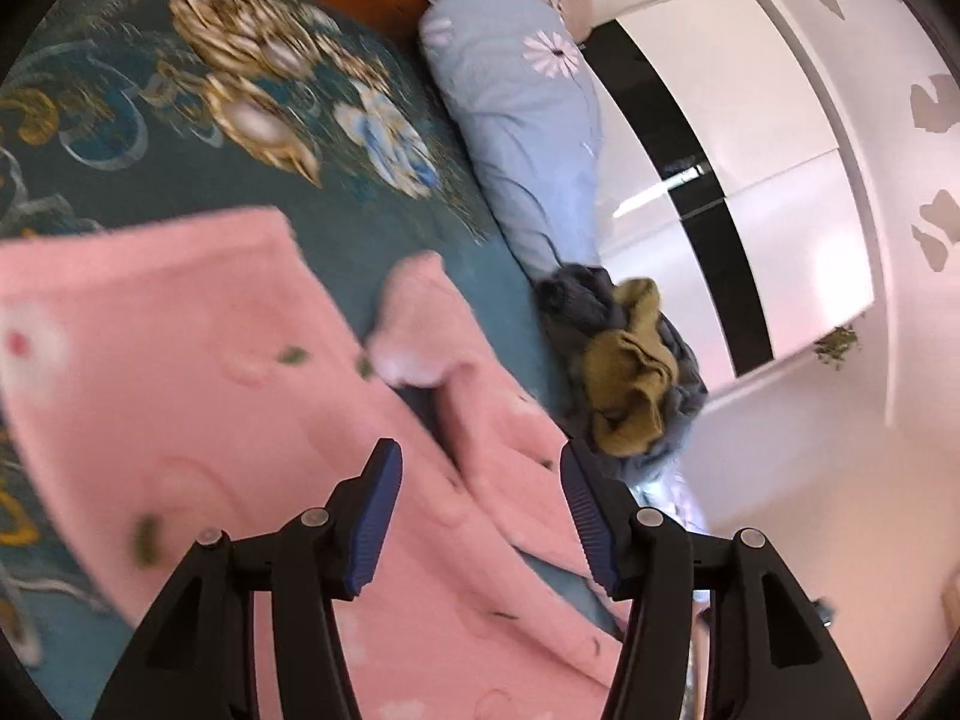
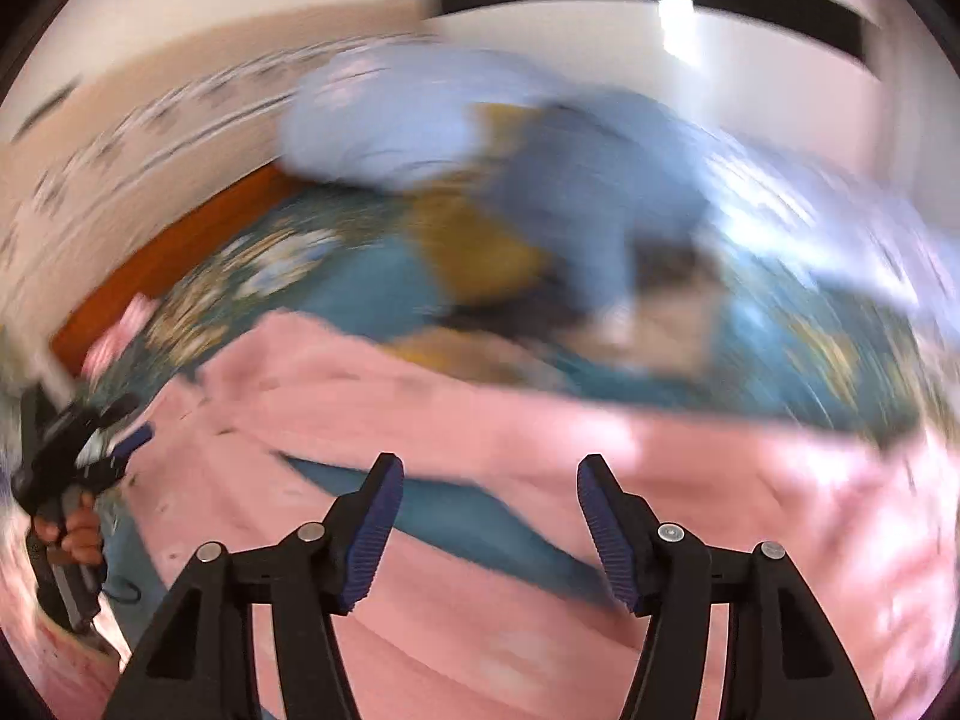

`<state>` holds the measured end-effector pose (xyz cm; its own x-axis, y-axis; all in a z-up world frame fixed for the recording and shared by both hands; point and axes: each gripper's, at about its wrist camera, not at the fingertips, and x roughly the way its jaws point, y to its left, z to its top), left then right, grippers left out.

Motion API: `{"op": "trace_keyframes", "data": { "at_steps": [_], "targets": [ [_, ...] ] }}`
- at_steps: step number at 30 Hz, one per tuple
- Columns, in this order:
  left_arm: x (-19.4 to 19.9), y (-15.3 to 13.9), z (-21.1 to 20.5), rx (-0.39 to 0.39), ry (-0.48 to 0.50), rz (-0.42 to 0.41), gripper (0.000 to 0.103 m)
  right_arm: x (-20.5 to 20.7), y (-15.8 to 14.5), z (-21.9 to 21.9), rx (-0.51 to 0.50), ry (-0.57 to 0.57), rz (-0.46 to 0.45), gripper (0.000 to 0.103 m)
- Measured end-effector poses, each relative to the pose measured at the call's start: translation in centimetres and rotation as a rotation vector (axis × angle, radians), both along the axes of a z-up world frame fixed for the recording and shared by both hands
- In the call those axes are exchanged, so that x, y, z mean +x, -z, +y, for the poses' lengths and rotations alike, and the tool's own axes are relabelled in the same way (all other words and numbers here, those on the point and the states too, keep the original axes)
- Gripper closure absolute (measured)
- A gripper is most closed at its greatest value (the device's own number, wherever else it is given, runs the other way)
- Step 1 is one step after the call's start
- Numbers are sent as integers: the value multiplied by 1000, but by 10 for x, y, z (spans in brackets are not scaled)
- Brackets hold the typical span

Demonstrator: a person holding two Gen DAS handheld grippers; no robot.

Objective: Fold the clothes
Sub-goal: 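Grasp another part of the pink garment with the left gripper and lift it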

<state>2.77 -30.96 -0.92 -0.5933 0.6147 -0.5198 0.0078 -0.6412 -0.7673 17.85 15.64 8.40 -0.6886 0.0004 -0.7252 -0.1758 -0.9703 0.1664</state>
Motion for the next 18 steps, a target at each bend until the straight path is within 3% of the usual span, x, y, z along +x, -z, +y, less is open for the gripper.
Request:
{"op": "trace_keyframes", "data": {
  "at_steps": [5, 7, 11, 12, 14, 16, 18],
  "targets": [
    [-9, 0, 26, -6, 58, -7, 46, 57, 13, 103, -165, 253, 85, 39],
    [-24, 1, 39, -55, 61, -57, 46, 72, 18, 129, -212, 328, 141, 39],
    [-52, 4, 56, -225, 39, -147, 48, 99, 38, 161, -345, 415, 269, 39],
    [-56, 6, 56, -229, 20, -168, 52, 101, 40, 168, -366, 409, 264, 39],
    [-64, 9, 53, -236, -31, -219, 80, 105, 38, 175, -375, 408, 283, 39],
    [-70, 12, 52, -260, -64, -266, 95, 110, 37, 178, -390, 419, 320, 39],
    [-74, 9, 56, -262, -75, -305, 97, 112, 39, 180, -434, 418, 339, 39]
  ]
}}
